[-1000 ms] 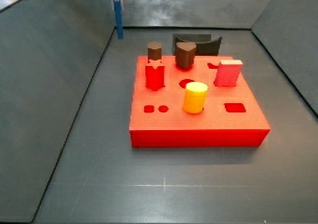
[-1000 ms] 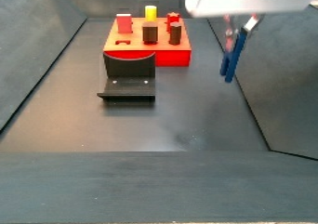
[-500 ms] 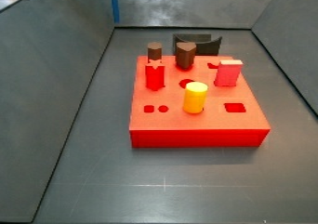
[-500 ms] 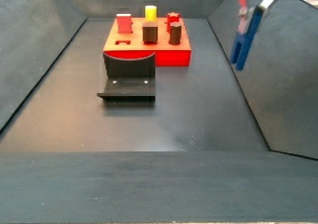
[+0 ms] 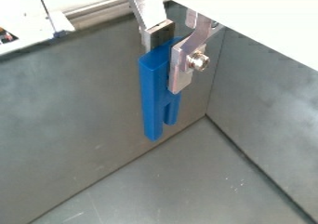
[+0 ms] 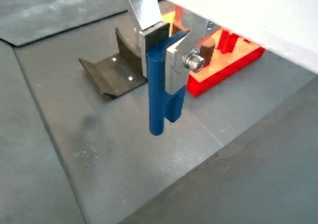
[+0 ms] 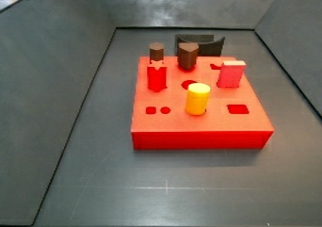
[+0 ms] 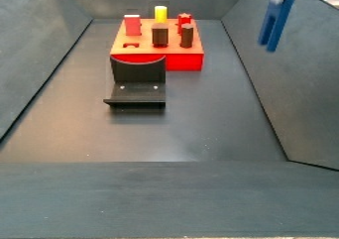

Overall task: Pick up the square-circle object. Move up. Move to above the board. Insert the square-circle object.
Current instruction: Move to above the board.

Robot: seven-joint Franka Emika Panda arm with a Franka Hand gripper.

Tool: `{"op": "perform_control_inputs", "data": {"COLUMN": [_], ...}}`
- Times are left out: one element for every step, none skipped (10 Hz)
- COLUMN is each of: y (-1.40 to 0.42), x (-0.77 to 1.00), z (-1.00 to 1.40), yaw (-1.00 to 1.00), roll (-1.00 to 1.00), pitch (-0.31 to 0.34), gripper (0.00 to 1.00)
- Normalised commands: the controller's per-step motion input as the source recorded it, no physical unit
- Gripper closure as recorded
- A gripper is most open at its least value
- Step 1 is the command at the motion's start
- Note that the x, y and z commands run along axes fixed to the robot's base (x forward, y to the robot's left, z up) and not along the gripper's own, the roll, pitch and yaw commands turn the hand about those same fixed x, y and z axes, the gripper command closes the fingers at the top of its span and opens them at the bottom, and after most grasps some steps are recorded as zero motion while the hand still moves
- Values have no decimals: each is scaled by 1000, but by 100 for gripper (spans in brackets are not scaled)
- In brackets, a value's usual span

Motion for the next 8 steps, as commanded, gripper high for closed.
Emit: {"op": "perform_control_inputs", "data": {"y": [69, 48, 42, -1000, -1000, -1000, -1000, -1000], "x": [-19, -9, -7, 366, 370, 380, 390, 396], "z": [659, 440, 330, 153, 134, 143, 144, 142], "yaw": [-32, -35, -35, -912, -904, -486, -272, -145], "roll": [-14, -14, -14, 41, 43, 2, -70, -71], "pitch": [76, 78, 78, 205, 197, 200, 177, 163], "gripper": [100, 100, 100, 100, 100, 100, 100, 100]}}
